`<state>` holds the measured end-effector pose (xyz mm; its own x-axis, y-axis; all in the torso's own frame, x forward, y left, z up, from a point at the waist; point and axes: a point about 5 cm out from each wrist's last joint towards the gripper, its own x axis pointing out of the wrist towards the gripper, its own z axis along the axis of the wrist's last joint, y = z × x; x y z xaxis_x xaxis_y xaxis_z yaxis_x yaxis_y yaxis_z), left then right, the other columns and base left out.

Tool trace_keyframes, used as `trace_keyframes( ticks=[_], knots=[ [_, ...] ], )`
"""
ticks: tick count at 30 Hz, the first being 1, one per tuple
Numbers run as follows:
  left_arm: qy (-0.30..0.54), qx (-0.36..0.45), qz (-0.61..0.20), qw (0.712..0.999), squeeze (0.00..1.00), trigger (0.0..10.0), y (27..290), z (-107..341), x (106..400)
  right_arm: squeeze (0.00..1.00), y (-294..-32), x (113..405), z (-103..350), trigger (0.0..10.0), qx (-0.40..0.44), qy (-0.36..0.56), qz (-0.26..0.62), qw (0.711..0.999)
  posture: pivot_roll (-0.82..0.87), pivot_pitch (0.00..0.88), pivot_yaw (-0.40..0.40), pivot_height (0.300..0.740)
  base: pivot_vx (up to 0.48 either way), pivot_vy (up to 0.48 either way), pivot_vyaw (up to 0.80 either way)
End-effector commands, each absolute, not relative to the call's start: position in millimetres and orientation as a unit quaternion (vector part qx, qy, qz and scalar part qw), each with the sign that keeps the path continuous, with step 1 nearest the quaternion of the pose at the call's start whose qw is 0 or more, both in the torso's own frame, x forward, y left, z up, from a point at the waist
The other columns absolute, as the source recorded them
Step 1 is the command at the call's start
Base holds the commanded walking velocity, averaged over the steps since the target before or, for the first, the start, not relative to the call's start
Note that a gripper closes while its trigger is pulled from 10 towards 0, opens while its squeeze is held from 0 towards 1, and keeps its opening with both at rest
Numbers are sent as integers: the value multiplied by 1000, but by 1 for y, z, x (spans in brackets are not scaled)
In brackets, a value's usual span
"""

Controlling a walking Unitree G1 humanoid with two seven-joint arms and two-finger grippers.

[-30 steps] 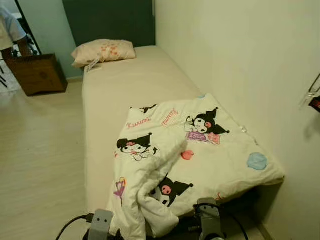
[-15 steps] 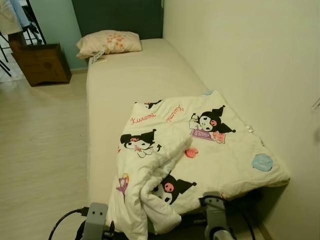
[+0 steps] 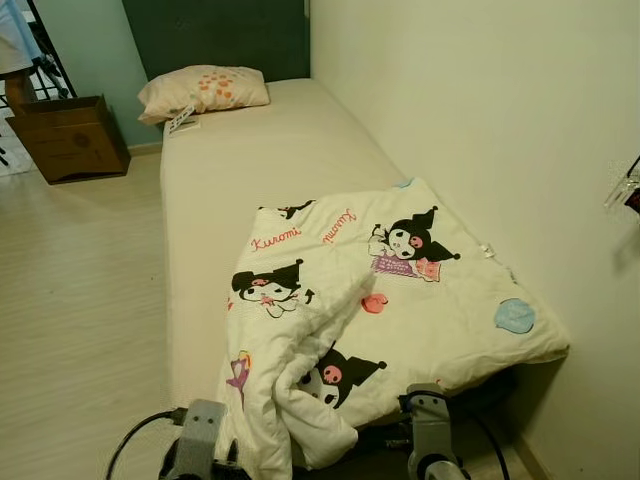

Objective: Clean up the room

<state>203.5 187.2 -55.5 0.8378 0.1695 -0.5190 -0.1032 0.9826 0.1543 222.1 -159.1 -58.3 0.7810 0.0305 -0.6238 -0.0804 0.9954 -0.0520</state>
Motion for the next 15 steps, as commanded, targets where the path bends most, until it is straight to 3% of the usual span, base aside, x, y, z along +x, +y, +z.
trace_keyframes(
  ticks=[1, 6, 12, 15],
  knots=[
    [299, 64, 74, 949, 0, 10000, 190, -62, 195, 0, -155, 214, -64, 10000, -42, 347, 41, 936, -29, 95, 5, 740, 0, 0, 0],
    [294, 95, 11, 951, 0, 10000, 173, -62, 199, 0, -165, 217, -62, 10000, -47, 349, 31, 935, -41, 96, 10, 740, 0, 0, 0],
    [294, 102, 3, 950, 0, 10000, 168, -58, 209, 0, -175, 225, -58, 10000, -57, 352, 18, 934, -49, 113, -4, 740, 0, 0, 0],
    [298, 87, 25, 950, 0, 10000, 174, -59, 208, 0, -174, 225, -58, 10000, -50, 354, 13, 934, -40, 79, -13, 740, 0, 0, 0]
  ],
)
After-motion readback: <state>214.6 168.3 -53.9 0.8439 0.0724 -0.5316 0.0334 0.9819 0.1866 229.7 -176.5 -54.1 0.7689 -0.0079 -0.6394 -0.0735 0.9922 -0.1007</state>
